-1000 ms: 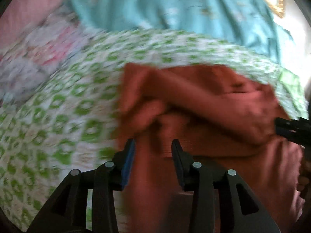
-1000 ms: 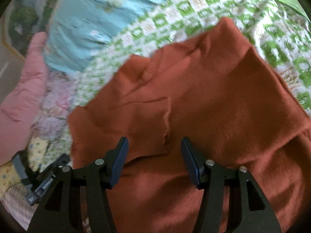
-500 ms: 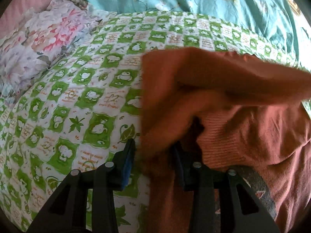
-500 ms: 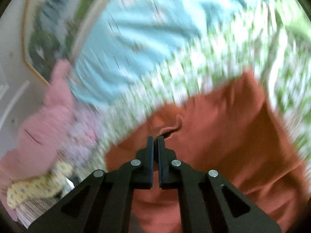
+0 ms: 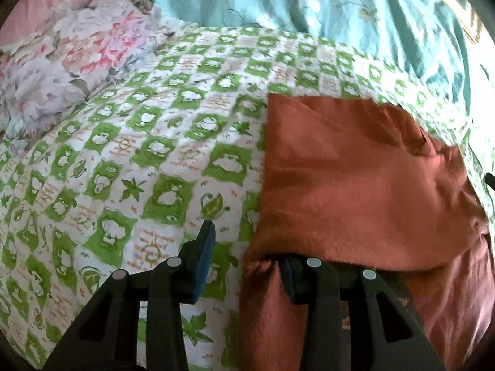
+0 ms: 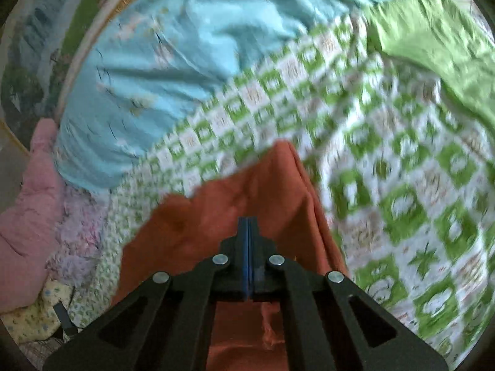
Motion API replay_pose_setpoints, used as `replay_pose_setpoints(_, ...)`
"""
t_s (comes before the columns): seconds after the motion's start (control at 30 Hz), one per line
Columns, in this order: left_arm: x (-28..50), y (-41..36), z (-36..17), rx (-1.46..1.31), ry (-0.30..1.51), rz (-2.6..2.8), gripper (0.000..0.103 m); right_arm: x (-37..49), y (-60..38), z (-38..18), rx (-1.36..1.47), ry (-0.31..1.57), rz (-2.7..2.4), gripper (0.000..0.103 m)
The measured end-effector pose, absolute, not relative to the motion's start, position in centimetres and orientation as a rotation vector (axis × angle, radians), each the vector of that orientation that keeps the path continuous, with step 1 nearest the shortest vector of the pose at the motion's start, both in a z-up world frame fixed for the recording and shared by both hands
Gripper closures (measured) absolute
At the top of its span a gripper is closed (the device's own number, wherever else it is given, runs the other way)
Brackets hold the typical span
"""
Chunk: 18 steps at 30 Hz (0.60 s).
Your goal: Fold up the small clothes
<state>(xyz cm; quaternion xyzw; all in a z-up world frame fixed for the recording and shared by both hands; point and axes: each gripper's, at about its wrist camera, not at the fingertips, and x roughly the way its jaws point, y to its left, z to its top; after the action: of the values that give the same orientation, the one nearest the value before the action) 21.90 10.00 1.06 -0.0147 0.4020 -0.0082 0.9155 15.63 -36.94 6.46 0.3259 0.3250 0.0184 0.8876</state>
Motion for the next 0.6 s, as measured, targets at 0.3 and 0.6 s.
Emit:
replay_pose_setpoints(0.3,18.8,10.0,2.4,-0.004,0.843,-0.224,0.062,14.2,-36.3,5.2,0.639,0.732,0.039,0.038)
replay_pose_setpoints(0.6,24.2,11.5,4.6,-0.156,0.819,-0.24,0.052,15.2,-33.5,4.9,0.488,0.779,0.093,0.039)
